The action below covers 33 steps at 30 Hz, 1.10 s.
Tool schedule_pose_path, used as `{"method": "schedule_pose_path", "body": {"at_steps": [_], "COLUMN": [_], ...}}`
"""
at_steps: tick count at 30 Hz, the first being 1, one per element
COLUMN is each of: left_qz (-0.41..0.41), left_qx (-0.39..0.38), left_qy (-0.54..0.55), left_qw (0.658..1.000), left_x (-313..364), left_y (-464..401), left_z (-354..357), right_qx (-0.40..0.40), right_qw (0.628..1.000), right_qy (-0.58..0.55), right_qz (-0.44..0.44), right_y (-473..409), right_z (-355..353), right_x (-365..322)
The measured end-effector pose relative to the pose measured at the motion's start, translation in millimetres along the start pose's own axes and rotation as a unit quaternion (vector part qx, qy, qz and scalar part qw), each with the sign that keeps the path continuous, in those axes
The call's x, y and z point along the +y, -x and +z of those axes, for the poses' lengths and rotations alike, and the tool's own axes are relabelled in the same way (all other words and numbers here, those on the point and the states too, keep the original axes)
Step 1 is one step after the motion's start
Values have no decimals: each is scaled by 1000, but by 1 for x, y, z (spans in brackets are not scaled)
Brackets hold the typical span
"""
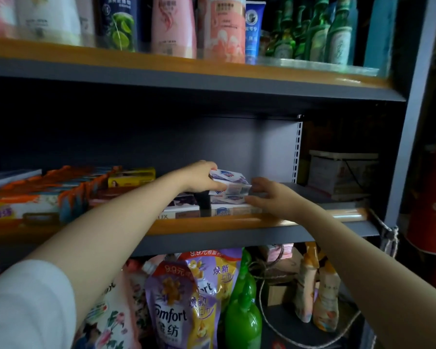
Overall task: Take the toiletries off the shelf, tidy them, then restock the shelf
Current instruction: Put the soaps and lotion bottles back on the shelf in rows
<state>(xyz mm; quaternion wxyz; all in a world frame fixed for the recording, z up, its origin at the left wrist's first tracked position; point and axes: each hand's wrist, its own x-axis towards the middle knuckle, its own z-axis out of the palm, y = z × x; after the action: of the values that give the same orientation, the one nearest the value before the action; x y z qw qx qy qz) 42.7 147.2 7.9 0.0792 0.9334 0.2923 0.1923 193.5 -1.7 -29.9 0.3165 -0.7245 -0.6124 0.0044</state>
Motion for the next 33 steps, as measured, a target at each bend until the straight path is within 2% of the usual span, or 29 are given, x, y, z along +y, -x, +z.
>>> {"method": "schedule_pose_path", "body": {"at_steps": [5,7,10,13,16,20,25,31,33], "left_qz": [-6,-19,-14,46,78,62,60,60,60], "left_qx": [-49,-94,-153,-110,-44,-42,-133,-202,-201], "left_qy": [-32,-30,-56,-151,-180,-137,-142,-160,-157], "left_qw": [998,995,987,981,980,988,979,964,965], "left_x": [-2,-6,-7,-6,-15,-31,-35,-34,-32], "left_y": [-7,-5,7,31,69,99,96,87,89], "left_z": [3,3,-5,-17,-21,-26,-40,-51,-53], "right_qx": [-18,-29,-56,-72,-83,-82,-77,-32,-30], "right_qw": [999,999,994,989,992,995,994,993,990], "right_qy": [-3,-10,-78,-111,-73,2,64,100,129], "right_qz": [26,30,45,59,63,48,31,50,53], "right_y": [-4,-5,-8,-12,-14,-16,-19,-16,-12], "right_z": [-1,0,2,4,7,11,21,29,31], "right_x": [2,2,-2,-8,-15,-27,-43,-51,-54]}}
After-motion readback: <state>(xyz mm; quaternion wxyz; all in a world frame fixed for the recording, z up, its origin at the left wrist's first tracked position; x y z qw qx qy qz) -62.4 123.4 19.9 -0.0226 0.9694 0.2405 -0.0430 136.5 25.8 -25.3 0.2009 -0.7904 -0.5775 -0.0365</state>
